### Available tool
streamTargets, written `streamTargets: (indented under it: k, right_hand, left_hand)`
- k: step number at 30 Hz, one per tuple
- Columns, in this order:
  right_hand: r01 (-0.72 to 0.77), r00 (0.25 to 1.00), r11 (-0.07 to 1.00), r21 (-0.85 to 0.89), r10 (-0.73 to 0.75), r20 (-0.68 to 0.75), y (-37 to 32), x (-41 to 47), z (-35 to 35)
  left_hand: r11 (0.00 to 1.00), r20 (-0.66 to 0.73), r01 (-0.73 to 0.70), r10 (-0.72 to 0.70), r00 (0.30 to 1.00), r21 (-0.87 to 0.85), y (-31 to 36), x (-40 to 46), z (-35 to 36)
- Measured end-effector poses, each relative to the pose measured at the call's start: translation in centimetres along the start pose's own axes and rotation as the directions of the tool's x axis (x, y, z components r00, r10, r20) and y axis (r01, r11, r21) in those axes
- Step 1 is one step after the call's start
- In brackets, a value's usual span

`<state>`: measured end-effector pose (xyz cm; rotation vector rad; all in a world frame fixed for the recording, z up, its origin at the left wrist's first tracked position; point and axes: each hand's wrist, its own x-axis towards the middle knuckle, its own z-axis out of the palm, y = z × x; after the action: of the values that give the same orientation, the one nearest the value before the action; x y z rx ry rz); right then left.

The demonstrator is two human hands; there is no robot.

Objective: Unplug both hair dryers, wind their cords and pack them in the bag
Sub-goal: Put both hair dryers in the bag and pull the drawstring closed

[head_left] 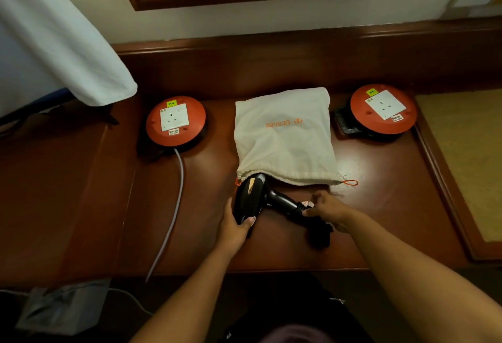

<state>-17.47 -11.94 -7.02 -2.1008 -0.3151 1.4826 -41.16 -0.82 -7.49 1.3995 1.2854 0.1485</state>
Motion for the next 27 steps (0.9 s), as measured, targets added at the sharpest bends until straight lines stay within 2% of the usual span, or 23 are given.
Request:
streamTargets:
  k: [4,7,14,19,23,27]
  right_hand:
    - [-0.052,0.993,0.998,0.042,0.047,0.107,0.3,-0.6,-0.2]
    - [-0.078,0.988,0.985,0.151,0.056,0.144,0.5,-1.3,-0.3]
    - [-0.022,0.958,0.958,0.286,-0.062,0.28,0.6,-4.0,-1.4]
    - [0.097,0.937,0.947,0.305,-0.19,0.293,-0.4,-6.7,-2.2]
    - [0.204,0.946,0.961,0.186,-0.243,0.216,-1.9,-8.3,-1.9]
    - [0.349,0.937,0.926,-0.147,-0.343,0.06,-3.4,-9.2,-1.1]
  left_hand:
    - [1.0,-0.091,0.015,-0.015,0.996,0.002,0.2,-0.7,0.2]
    - [1.0,-0.148,0.021,-0.024,0.989,-0.017,0.2,-1.4,0.3]
    - [0.998,-0.157,-0.065,0.063,0.986,-0.011,0.7,-2.5,-0.8]
    - [0.99,-0.152,-0.136,0.141,0.978,0.044,1.8,-2.3,-2.3]
    - [0.985,-0.166,-0.171,0.173,0.971,0.025,3.7,-1.9,-2.8]
    - [0.978,-0.18,-0.206,0.205,0.962,0.015,5.6,-1.2,-2.1]
